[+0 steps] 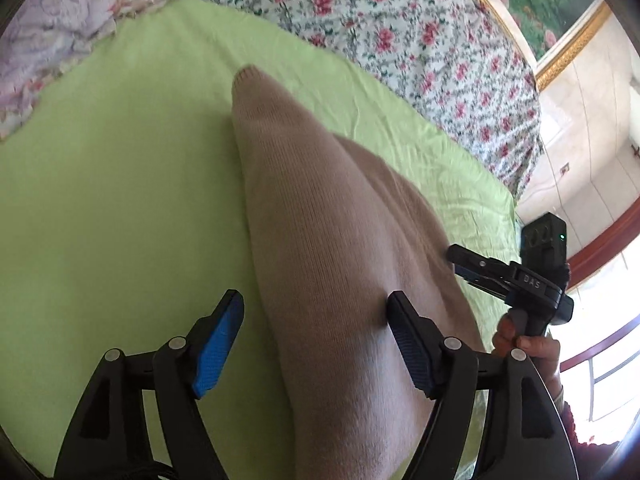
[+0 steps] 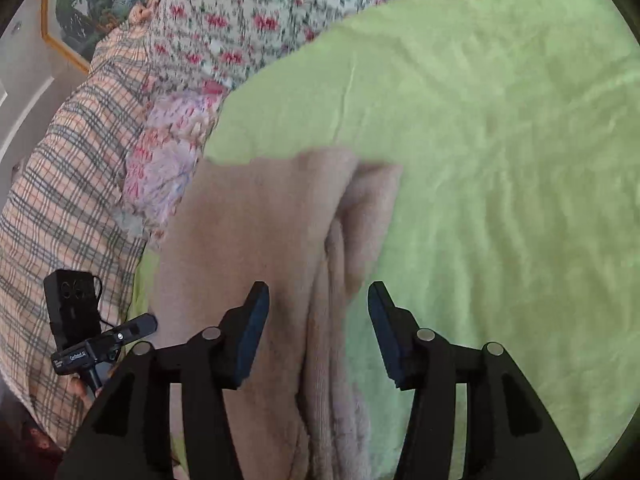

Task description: Fold small clothes

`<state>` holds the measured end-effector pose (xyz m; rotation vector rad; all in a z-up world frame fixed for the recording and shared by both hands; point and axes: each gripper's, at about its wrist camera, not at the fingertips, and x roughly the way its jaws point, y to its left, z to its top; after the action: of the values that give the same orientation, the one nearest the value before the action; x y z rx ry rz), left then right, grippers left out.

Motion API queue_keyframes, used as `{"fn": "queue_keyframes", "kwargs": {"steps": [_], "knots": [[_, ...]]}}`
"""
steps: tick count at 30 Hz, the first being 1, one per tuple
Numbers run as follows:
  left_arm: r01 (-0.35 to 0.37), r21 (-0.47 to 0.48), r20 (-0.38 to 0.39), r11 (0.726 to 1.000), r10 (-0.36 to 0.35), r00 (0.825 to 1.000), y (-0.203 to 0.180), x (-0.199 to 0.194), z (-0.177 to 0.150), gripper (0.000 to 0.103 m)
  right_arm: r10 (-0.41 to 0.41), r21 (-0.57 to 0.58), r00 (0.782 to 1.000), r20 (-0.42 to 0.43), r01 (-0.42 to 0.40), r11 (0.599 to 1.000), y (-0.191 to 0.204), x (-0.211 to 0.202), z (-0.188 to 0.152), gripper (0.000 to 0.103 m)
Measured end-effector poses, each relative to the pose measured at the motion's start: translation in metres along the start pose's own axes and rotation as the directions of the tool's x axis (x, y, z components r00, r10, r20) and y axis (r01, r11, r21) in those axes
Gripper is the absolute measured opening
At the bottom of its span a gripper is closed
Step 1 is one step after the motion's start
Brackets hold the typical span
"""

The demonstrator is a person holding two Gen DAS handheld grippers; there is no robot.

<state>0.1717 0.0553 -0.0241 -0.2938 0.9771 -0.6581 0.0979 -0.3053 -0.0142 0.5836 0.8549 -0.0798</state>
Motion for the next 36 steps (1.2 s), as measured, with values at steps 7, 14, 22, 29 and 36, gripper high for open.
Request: {"fn": "queue_keyframes", "kwargs": {"steps": [7, 14, 22, 29, 36], "knots": [[-0.155, 0.008, 0.026, 0.988, 0.155, 0.988, -0.004, 0.018, 0.037, 0.056, -0.017, 0.020, 0.999, -0.031, 0.018, 1.000, 0.011, 0.043, 0.026, 0.011], [-0.285, 0.151, 0.016, 0.946, 0.286, 0.958, -0.031, 0.043, 0.027, 0.047, -0.103, 0.001, 0.995, 0.003, 0.103, 0.995, 0.003, 0.033, 0.013, 0.008], [-0.293, 0.186, 0.064, 0.938, 0.286, 0.956, -0.042, 0.014, 0.013, 0.047, -0.045, 0.065, 0.998, 0.038, 0.043, 0.997, 0.000, 0.000, 0.002, 0.027], [-0.262, 0.269, 0.108, 0.927, 0.241, 0.965, -0.057, -0.044, -0.058, 0.048, -0.003, 0.024, 0.998, 0.065, 0.001, 1.000, 0.018, -0.063, -0.057, 0.028], [-0.242, 0.276, 0.068, 0.930, 0.232, 0.970, -0.049, -0.058, -0.129, 0.060, -0.013, 0.043, 1.000, 0.021, 0.012, 0.999, 0.016, -0.073, -0.121, 0.039]]}}
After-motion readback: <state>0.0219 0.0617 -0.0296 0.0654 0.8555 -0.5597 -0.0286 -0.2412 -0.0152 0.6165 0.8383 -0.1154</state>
